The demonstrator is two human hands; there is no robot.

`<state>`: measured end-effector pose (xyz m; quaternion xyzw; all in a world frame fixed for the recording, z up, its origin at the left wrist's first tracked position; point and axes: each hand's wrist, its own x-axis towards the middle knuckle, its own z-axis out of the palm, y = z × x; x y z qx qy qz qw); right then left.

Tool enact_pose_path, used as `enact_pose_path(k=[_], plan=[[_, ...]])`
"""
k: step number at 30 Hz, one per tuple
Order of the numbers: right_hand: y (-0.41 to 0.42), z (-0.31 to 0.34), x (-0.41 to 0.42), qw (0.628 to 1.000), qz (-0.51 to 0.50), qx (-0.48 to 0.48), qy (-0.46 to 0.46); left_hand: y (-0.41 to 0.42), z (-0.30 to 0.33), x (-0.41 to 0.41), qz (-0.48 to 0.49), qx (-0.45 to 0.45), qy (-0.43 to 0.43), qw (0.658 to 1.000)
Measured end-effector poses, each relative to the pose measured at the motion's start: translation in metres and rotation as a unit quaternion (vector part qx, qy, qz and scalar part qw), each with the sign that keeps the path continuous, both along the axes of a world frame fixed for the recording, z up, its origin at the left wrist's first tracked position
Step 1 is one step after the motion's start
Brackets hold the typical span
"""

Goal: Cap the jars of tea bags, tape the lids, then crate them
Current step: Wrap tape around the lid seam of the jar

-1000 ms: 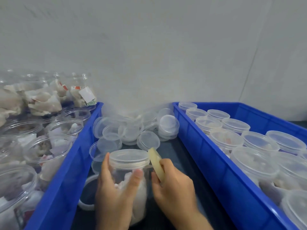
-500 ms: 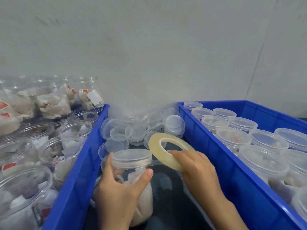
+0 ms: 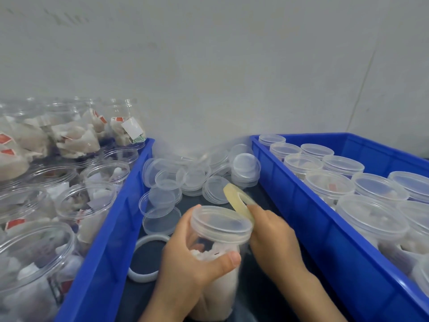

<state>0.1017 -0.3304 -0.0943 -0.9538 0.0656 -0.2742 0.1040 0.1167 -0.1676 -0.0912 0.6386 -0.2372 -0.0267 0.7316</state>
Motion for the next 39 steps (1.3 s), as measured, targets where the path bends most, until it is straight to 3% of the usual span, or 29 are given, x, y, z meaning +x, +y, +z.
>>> enact_pose_path(k=[3,6,12,16,25,39], plan=[[0.006,-0.010,0.001,0.981,0.061,0.180,0.025,-0.002,-0.003,-0.002,-0.031,-0.005,-0.009,0.999],[0.011,-0.007,0.000,0.968,0.098,0.231,0.031,-0.003,-0.005,-0.001,-0.034,-0.017,0.022,0.999],[0.004,0.005,-0.006,0.969,0.144,0.192,0.055,0.005,-0.008,0.013,0.124,0.031,-0.021,0.992],[-0.004,0.012,-0.012,0.959,0.181,0.214,0.041,0.011,-0.010,0.017,0.267,0.067,-0.052,0.960],[-0.003,0.013,-0.012,0.966,0.131,0.220,0.024,0.009,-0.014,0.016,0.268,0.083,-0.092,0.956],[-0.004,0.008,-0.010,0.966,0.109,0.227,0.056,0.003,-0.013,0.007,0.289,0.083,-0.074,0.951]])
